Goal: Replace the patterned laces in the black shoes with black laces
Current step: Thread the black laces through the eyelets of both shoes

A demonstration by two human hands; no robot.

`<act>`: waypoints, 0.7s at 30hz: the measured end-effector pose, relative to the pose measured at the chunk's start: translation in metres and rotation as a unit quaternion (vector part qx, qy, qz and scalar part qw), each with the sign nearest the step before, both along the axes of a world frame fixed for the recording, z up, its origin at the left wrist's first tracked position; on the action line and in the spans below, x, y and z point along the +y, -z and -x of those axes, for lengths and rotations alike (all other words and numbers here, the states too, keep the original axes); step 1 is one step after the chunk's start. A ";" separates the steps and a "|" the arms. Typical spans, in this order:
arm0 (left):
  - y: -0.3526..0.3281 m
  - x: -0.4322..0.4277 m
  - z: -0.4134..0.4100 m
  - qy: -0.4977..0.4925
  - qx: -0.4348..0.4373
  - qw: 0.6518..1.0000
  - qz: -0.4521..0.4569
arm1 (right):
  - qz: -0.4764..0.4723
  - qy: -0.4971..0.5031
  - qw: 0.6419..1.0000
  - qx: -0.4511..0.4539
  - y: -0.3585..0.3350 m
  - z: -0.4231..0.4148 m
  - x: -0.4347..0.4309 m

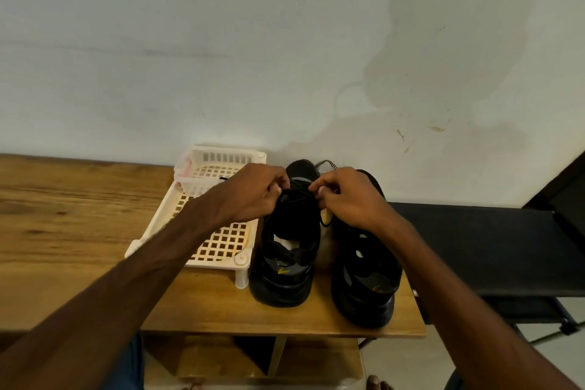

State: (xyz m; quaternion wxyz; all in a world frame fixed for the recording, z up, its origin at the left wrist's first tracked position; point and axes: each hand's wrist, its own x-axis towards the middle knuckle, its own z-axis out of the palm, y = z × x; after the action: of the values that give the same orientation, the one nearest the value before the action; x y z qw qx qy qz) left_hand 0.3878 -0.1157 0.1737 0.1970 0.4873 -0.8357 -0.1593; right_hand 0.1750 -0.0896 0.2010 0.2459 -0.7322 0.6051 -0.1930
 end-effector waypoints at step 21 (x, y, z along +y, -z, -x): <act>-0.018 0.002 0.021 -0.069 0.238 0.965 -0.091 | 0.042 -0.038 0.996 -0.076 -0.011 0.001 0.010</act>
State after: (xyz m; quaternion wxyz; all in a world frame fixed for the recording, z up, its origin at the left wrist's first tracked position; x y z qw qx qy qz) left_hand 0.3673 -0.1139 0.1922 0.3556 0.5081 -0.7108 -0.3320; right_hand 0.1743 -0.0800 0.2117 0.2671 -0.7476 0.5480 -0.2636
